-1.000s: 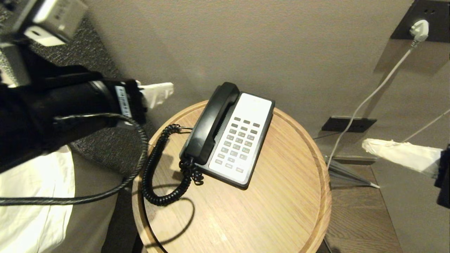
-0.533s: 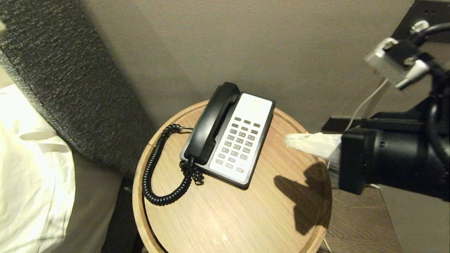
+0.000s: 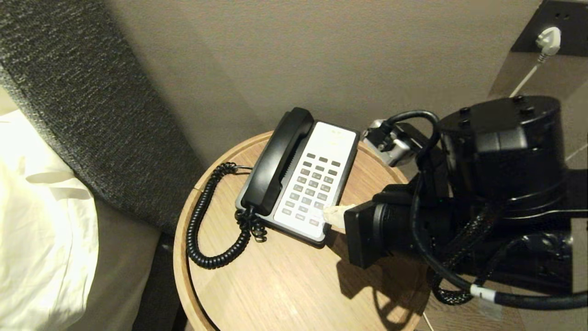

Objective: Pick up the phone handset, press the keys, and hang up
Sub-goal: End the call using the dial pad

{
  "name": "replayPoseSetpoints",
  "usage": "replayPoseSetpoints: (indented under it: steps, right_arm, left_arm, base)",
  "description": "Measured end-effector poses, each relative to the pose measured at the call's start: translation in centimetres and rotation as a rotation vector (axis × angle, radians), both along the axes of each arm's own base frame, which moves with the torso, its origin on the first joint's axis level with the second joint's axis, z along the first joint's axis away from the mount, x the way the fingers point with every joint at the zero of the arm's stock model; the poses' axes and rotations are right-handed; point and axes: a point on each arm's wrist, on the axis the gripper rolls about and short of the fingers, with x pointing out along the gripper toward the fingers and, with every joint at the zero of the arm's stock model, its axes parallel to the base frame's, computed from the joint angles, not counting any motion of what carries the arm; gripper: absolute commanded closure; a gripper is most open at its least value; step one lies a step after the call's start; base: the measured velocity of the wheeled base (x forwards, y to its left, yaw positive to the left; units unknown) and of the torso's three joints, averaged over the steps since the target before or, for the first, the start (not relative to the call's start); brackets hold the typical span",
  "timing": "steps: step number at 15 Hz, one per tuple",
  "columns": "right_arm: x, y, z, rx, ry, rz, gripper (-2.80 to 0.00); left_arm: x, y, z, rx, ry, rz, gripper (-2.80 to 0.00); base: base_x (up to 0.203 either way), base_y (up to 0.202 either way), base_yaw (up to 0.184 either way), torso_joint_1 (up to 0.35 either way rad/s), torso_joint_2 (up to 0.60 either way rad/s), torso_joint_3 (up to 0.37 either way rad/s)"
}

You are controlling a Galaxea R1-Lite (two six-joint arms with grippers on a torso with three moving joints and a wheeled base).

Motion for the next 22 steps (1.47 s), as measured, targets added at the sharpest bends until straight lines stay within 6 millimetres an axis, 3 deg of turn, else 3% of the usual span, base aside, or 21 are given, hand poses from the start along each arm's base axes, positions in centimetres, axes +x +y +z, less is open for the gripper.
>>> replayPoseSetpoints:
  steps: [4,22]
  right_arm:
    - [0.6,0.9,-1.1,-0.048,0.005,0.0,0.0]
    - [2.2,1.7,-1.9,-0.074,-0.024,-0.042,0.0]
  left_arm:
    - [-0.5,0.3,-0.5,-0.013,0.0,-0.006,0.0]
    - [-1.0,0.7,-1.1,-0.016,0.01,-0.017,0.0]
  base:
    - [0.0,0.0,0.0,0.0,0.0,0.0]
    - [0.0,0.0,0.0,0.0,0.0,0.0]
